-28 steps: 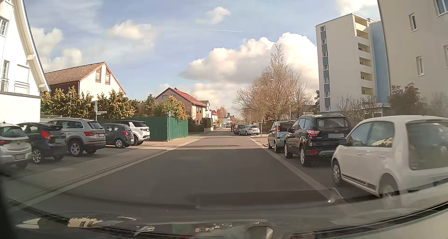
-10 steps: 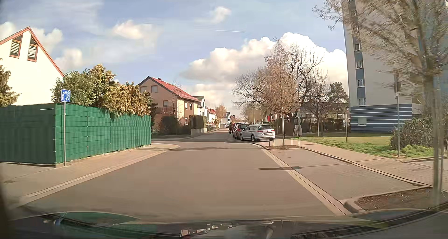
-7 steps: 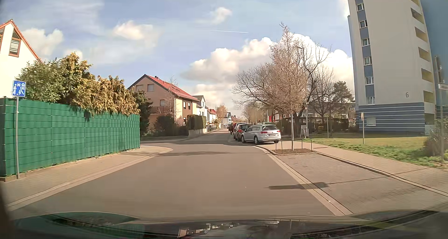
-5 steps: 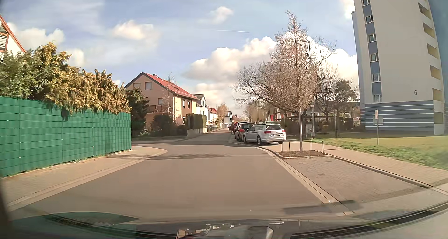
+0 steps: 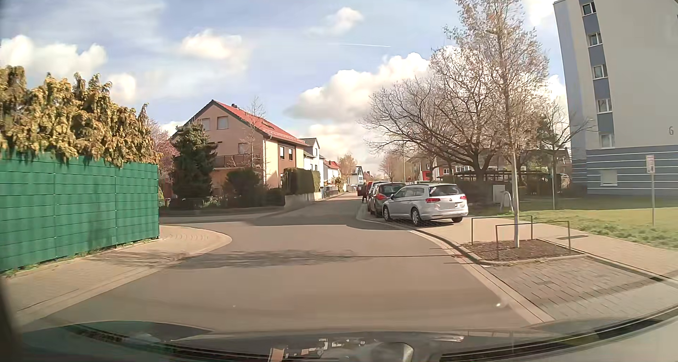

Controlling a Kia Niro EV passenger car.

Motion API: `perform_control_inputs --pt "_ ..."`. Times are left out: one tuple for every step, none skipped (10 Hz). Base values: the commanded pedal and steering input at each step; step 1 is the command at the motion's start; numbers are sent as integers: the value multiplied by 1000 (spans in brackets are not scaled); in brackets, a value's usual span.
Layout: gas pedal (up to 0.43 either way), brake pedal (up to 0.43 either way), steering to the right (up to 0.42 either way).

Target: Follow the waypoints while adhering to traffic rules and regulations

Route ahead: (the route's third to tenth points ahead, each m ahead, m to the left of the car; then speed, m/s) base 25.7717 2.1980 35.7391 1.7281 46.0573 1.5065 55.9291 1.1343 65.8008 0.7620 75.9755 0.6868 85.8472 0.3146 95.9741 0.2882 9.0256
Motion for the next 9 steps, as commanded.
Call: perform_control_inputs --pt "79 0 -40" --pt "79 0 -42" --pt "79 0 -43" --pt "79 0 -44" --pt "79 0 -44" --pt "79 0 -44" --pt "79 0 -44" --pt "79 0 -43" --pt "79 0 -42"
